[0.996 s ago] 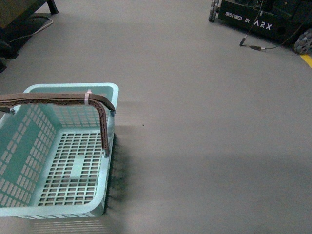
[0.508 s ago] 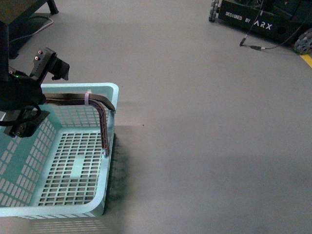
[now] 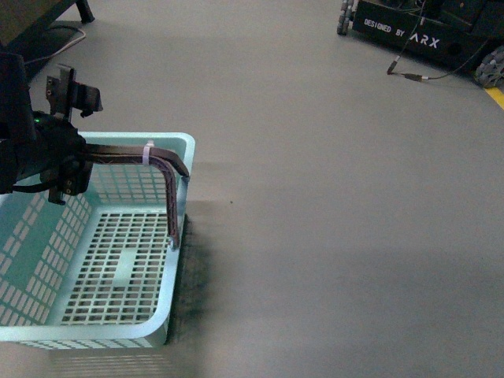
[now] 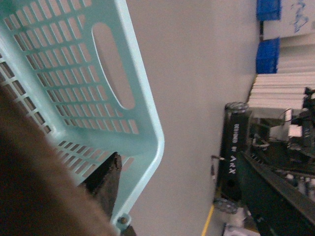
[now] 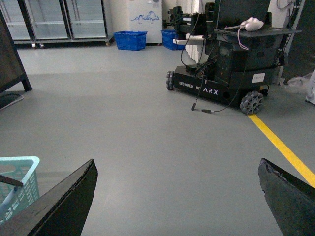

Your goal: Pick mango and avocado into basket

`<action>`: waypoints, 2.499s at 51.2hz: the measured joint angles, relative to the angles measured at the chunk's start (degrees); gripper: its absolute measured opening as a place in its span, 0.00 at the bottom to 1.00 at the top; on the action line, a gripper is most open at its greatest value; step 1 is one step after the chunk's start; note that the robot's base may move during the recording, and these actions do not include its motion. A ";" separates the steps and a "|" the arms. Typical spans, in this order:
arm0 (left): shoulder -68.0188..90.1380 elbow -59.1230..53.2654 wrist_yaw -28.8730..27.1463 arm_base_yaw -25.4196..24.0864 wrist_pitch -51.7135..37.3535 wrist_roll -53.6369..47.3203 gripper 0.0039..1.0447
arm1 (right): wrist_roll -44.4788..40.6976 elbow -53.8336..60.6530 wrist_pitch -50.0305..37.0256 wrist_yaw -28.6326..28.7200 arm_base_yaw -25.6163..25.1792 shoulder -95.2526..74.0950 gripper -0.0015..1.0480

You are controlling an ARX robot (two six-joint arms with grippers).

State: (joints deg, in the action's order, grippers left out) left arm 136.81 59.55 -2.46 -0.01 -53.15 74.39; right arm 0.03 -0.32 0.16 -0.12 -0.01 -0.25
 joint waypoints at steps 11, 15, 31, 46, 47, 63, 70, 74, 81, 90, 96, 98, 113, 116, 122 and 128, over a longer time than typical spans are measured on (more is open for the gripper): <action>-11.98 -7.63 0.96 -2.14 -5.14 8.50 0.29 | 0.00 0.00 0.00 0.00 0.00 0.00 0.93; -21.18 -11.08 1.09 -2.80 -3.67 9.31 0.15 | 0.00 0.00 0.00 0.00 0.00 0.00 0.93; -62.71 -20.63 0.46 -4.26 24.28 10.03 0.15 | 0.00 0.00 0.00 0.00 0.00 0.00 0.93; -86.95 -21.84 3.17 -7.74 41.99 8.70 0.13 | 0.00 0.00 0.00 0.00 0.00 0.00 0.93; -87.91 -22.12 3.15 -7.61 43.56 7.58 0.13 | 0.00 0.00 0.00 0.00 0.00 0.00 0.93; -88.74 -23.89 3.52 -7.08 46.47 -1.14 0.12 | 0.00 0.00 0.00 0.00 0.00 0.00 0.93; -88.76 -23.89 3.52 -7.08 46.47 -1.46 0.12 | 0.00 0.00 0.00 0.00 0.00 0.00 0.93; -88.76 -23.89 3.56 -7.08 46.47 -1.44 0.11 | 0.00 0.00 0.00 0.02 0.00 0.00 0.93; -88.74 -23.93 3.56 -7.08 46.47 -1.44 0.11 | 0.00 0.00 0.00 0.02 0.00 0.00 0.93; -88.72 -23.93 3.58 -7.08 46.47 -1.44 0.10 | 0.00 0.00 0.00 0.00 0.00 0.00 0.93; -88.72 -23.93 3.58 -7.08 46.47 -1.44 0.10 | 0.00 0.00 0.00 0.00 0.00 0.00 0.93; -88.72 -23.93 3.61 -7.08 46.47 -1.46 0.10 | 0.00 0.00 0.00 0.00 0.00 0.00 0.93; -88.74 -23.93 3.61 -7.08 46.47 -1.40 0.07 | 0.00 0.00 0.00 0.02 0.00 0.00 0.93; -88.72 -23.93 3.61 -7.08 46.47 -1.40 0.07 | 0.00 0.00 0.00 0.00 0.00 0.00 0.93; -88.72 -23.93 3.65 -7.08 46.47 -1.40 0.07 | 0.00 0.00 0.00 0.00 0.00 0.00 0.93; -88.72 -23.93 3.69 -7.08 46.47 -1.38 0.07 | 0.00 0.00 0.00 0.02 0.00 0.00 0.93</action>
State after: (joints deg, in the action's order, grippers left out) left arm 48.10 35.62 1.23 -7.09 -6.68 73.01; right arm 0.03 -0.32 0.16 -0.10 -0.01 -0.25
